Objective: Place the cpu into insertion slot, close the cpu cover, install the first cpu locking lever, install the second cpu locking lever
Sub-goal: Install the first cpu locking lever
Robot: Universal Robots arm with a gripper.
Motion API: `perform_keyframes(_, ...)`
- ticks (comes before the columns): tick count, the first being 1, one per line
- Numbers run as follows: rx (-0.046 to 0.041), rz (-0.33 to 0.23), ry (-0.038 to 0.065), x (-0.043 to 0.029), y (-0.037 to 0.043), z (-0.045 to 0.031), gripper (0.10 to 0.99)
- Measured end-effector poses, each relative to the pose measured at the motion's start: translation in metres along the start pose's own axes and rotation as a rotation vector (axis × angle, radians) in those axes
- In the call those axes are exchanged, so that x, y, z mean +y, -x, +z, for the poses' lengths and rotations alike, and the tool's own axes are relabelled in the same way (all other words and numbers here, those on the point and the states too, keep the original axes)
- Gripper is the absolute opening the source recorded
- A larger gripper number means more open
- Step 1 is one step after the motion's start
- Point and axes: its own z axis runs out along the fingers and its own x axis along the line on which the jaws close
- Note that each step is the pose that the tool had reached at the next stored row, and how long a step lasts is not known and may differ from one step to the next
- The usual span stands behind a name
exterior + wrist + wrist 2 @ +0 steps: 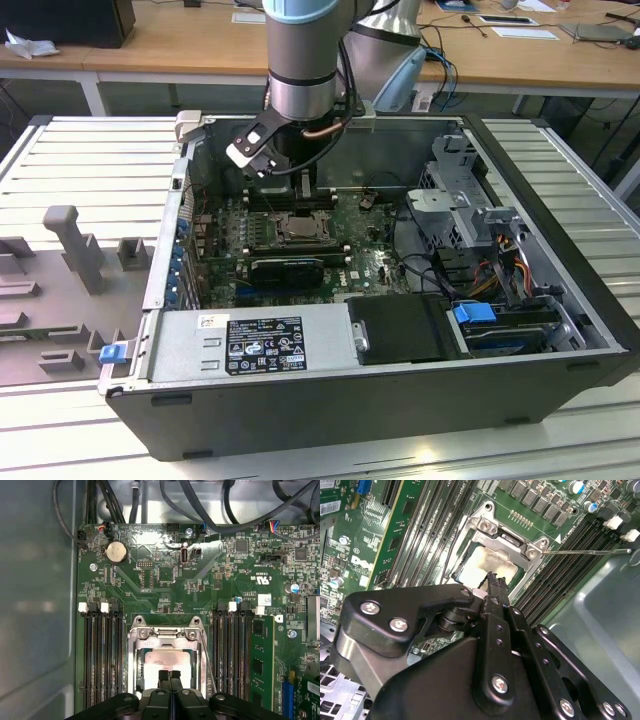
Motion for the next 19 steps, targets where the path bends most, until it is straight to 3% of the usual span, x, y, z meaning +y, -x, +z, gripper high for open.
perform_keyframes(2, 0.0, 0.0, 0.0, 0.0, 0.0, -0.0014, 0.106)
perform_keyframes(11, 0.0001, 0.0, 0.0, 0.0008, -0.0006, -0.0203, 0.106)
perform_keyframes(12, 0.0001, 0.0, 0.0, 0.001, -0.0007, -0.0232, 0.106)
perform_keyframes(13, 0.0001, 0.0, 0.0, 0.0014, -0.001, -0.0331, 0.106)
perform_keyframes(14, 0.0, 0.0, 0.0, 0.0016, -0.0011, -0.0385, 0.106)
perform_keyframes(17, 0.0008, -0.012, 0.0, 0.0017, -0.0012, -0.0404, 0.106)
perform_keyframes(19, 0.0023, -0.053, -0.001, 0.0017, -0.0012, -0.0405, 0.106)
